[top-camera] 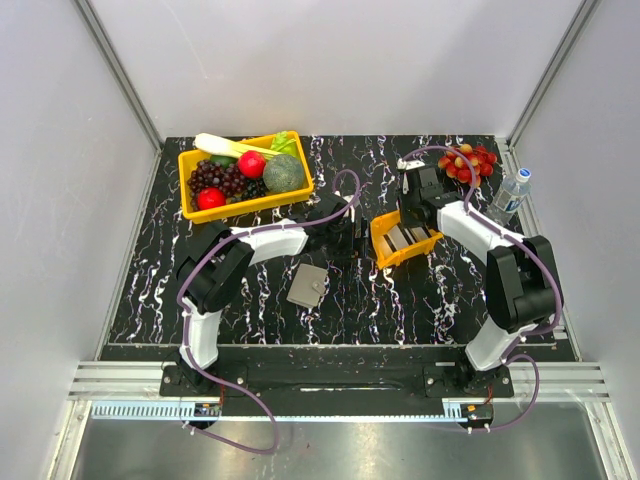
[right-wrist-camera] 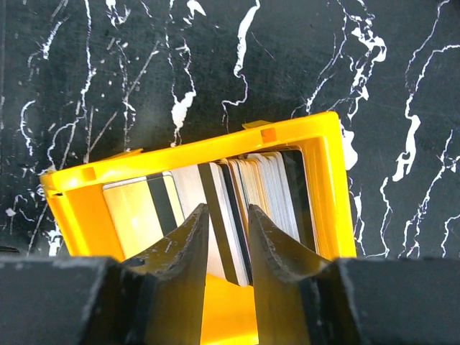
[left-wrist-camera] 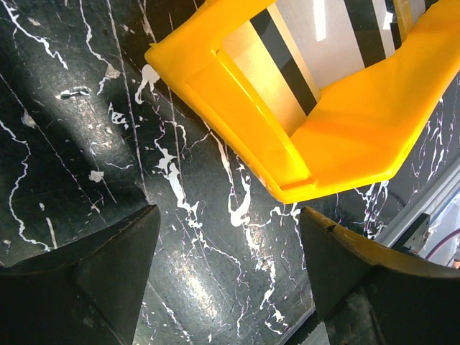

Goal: Put the credit cards into the card holder
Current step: Pick up the credit card from the storage box.

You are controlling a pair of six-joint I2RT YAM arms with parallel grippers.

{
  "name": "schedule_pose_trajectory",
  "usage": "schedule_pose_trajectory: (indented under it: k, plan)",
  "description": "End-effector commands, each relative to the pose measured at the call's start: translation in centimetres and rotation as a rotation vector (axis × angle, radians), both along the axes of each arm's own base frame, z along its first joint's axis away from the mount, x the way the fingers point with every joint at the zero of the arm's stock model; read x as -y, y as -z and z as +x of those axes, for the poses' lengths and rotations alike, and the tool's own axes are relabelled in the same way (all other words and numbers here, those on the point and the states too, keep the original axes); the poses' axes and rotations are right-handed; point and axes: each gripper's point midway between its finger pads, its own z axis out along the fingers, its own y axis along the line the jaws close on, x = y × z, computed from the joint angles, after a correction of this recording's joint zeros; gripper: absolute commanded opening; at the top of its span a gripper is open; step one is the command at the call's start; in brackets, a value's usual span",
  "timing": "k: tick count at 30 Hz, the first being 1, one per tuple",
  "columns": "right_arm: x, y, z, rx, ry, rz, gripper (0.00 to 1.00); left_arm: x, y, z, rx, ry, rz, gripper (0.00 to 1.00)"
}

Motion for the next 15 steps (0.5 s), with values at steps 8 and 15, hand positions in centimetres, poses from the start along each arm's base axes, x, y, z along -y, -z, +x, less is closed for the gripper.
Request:
schedule_pose_trajectory:
  k: [8, 15]
  plan:
    - [-1.8, -0.8, 0.5, -0.008, -0.009, 0.085, 0.35, 1.5, -2.1, 1.4, 0.044, 0.009, -0.077, 0.81]
    - [-1.9, 0.1, 0.6, -0.033, -0.006, 0.080, 0.34, 1.6, -2.1, 1.3, 0.042, 0.014, -0.083, 0.81]
